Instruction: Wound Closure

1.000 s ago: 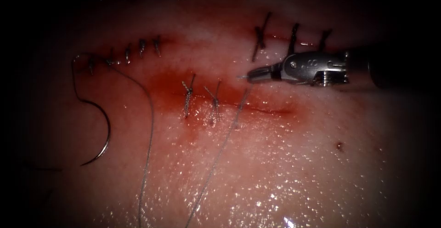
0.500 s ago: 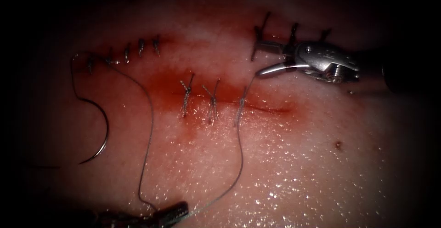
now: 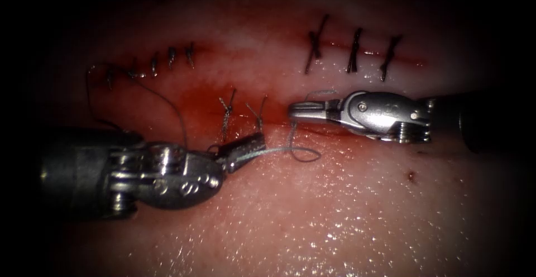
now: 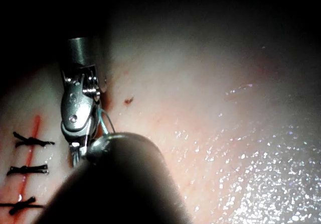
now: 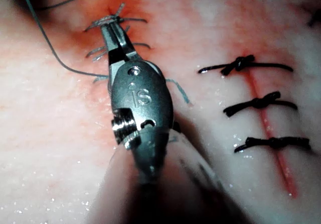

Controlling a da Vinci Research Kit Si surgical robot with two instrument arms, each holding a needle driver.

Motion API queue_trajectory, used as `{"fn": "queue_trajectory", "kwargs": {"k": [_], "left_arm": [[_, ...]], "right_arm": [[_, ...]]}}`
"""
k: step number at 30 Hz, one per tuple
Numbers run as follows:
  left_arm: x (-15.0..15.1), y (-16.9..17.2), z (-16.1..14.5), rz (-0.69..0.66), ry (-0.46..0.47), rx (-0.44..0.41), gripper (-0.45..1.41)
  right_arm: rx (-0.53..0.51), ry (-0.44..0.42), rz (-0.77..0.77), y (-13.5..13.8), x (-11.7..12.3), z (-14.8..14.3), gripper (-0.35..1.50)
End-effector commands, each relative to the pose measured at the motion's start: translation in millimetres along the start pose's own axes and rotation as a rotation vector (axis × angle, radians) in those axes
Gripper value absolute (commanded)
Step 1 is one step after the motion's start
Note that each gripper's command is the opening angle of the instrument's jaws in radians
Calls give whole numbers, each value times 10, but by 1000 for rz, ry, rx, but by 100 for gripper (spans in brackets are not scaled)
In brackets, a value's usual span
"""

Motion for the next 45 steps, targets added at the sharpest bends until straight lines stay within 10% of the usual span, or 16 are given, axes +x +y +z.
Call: {"fn": "queue_trajectory", "kwargs": {"k": [1,15,23,33,45], "left_arm": [[-2,2,10,-4,1,1,-45],[-74,-21,80,40,-124,71,-45],[-93,-3,114,63,-162,61,-45],[-105,28,149,32,-182,56,-45],[-94,83,160,26,-179,49,-45]], "right_arm": [[17,4,0,-10,-7,12,-35],[204,50,-9,-32,1,8,-35],[243,214,67,-37,4,10,-35],[79,476,297,-26,19,9,-35],[-316,444,524,-21,29,7,-32]]}}
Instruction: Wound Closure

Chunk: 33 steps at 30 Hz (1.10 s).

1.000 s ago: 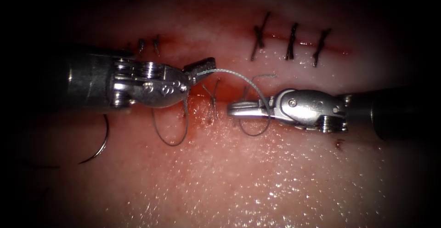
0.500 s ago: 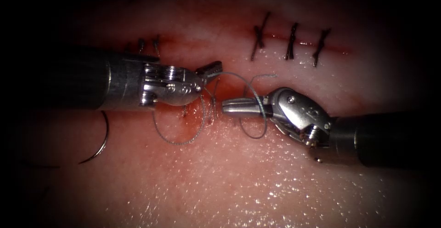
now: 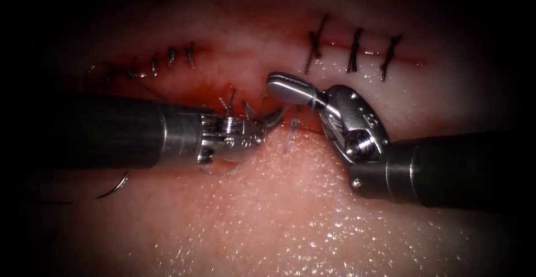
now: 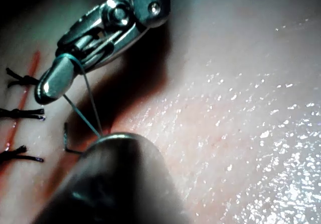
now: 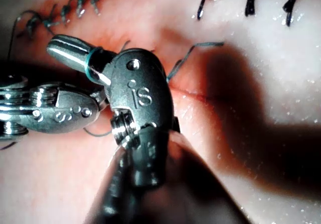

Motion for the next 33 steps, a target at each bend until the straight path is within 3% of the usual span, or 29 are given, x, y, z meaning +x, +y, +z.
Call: {"fn": "queue_trajectory", "kwargs": {"k": [1,3,4,8,24,27,33], "left_arm": [[4,11,5,4,-2,-2,-45],[8,19,3,8,-8,-6,-45],[12,25,1,8,-12,-4,-45],[17,31,-3,7,-17,-2,-45],[25,48,-9,28,-38,-8,-45],[25,48,-10,34,-37,-9,-45],[23,48,-12,35,-35,-10,-45]], "right_arm": [[-54,-21,11,-2,-10,0,-20],[-149,-59,36,-2,-13,-2,20],[-205,-95,47,0,-19,-5,57],[-274,-122,122,8,-33,-14,71],[-512,-73,456,78,-80,-72,64],[-547,-104,536,90,-98,-84,72],[-557,-161,597,97,-117,-87,72]]}}
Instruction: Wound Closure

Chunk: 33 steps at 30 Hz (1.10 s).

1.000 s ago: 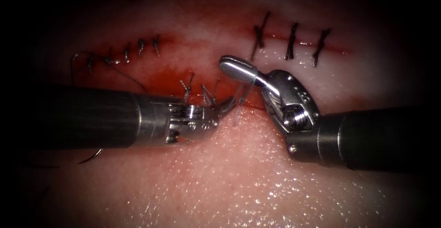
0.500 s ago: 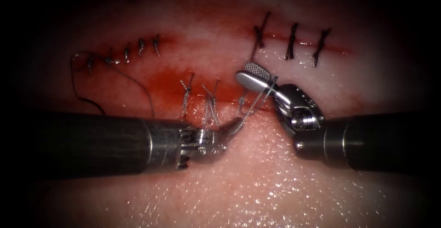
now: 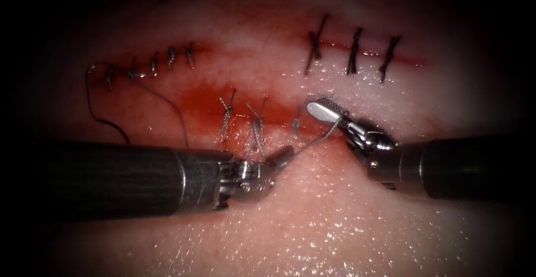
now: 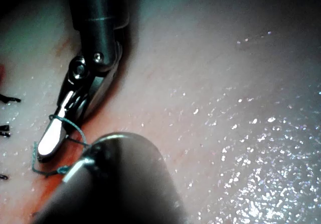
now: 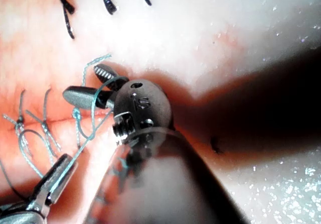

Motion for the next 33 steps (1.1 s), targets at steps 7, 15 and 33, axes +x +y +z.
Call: {"fn": "queue_trajectory", "kwargs": {"k": [7,15,33], "left_arm": [[4,10,0,11,-1,-3,-45],[5,12,-2,22,-3,-3,-45],[-9,4,-8,24,-25,-7,-45]], "right_arm": [[-5,-46,5,9,-14,34,101],[-6,-46,3,4,-11,52,99],[-37,12,-181,-13,-2,58,-35]]}}
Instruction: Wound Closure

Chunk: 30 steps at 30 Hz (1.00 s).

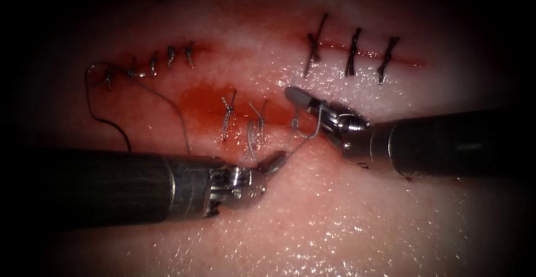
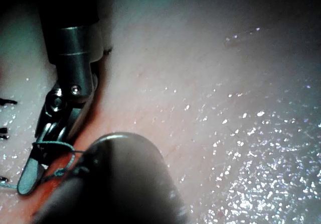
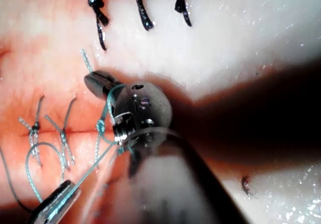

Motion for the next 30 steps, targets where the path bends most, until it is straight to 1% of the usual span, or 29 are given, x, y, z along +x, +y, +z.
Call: {"fn": "queue_trajectory", "kwargs": {"k": [1,3,4,5,6,9,11,12,13,14,15,16,17,18,19,20,21,25,26,27,28,29,30], "left_arm": [[-1,3,5,-4,-9,-4,-45],[-7,-7,6,-10,-22,-6,-45],[-18,-24,11,-21,-38,-13,-45],[-29,-40,18,-28,-61,-14,-45],[-29,-40,18,-28,-61,-14,-45],[-51,-67,34,-43,-85,-17,-45],[-65,-84,49,-59,-95,-17,-45],[-78,-99,65,-71,-111,-18,-45],[-78,-99,65,-71,-111,-18,-45],[-83,-105,72,-77,-119,-19,-45],[-93,-116,87,-82,-135,-24,-45],[-93,-116,87,-82,-135,-24,-45],[-105,-134,107,-95,-151,-24,-45],[-105,-134,107,-95,-151,-24,-45],[-108,-143,118,-106,-166,-19,-45],[-109,-154,133,-121,-157,-15,-45],[-109,-154,133,-121,-157,-15,-45],[-100,-171,161,-174,-117,-10,-45],[-93,-179,176,-194,-95,3,-45],[-90,-183,183,-201,-90,14,-45],[-90,-183,183,-201,-90,14,-45],[-84,-193,197,-213,-85,31,-45],[-82,-197,203,-217,-84,37,-45]], "right_arm": [[15,1,-17,-8,-8,-4,-35],[31,9,-62,-21,-7,-13,-35],[51,22,-135,-35,-6,-23,-35],[60,28,-177,-46,-6,-33,-35],[60,28,-177,-46,-6,-33,-35],[66,31,-229,-60,-6,-45,-35],[70,35,-224,-65,-7,-48,-35],[81,24,-225,-65,-8,-50,-35],[81,24,-225,-65,-8,-50,-35],[90,15,-225,-65,-8,-50,-35],[122,-13,-232,-64,-8,-51,-35],[122,-13,-232,-64,-8,-51,-35],[151,-12,-267,-62,-6,-57,-35],[151,-12,-267,-62,-6,-57,-35],[162,-18,-280,-60,-5,-59,-35],[183,-37,-288,-59,-5,-61,-35],[183,-37,-288,-59,-5,-61,-35],[224,-75,-297,-56,-11,-62,-35],[226,-105,-305,-54,-16,-62,-35],[225,-125,-317,-53,-20,-63,-35],[225,-125,-317,-53,-20,-63,-35],[232,-148,-350,-50,-27,-65,-35],[243,-156,-397,-49,-31,-67,-35]]}}
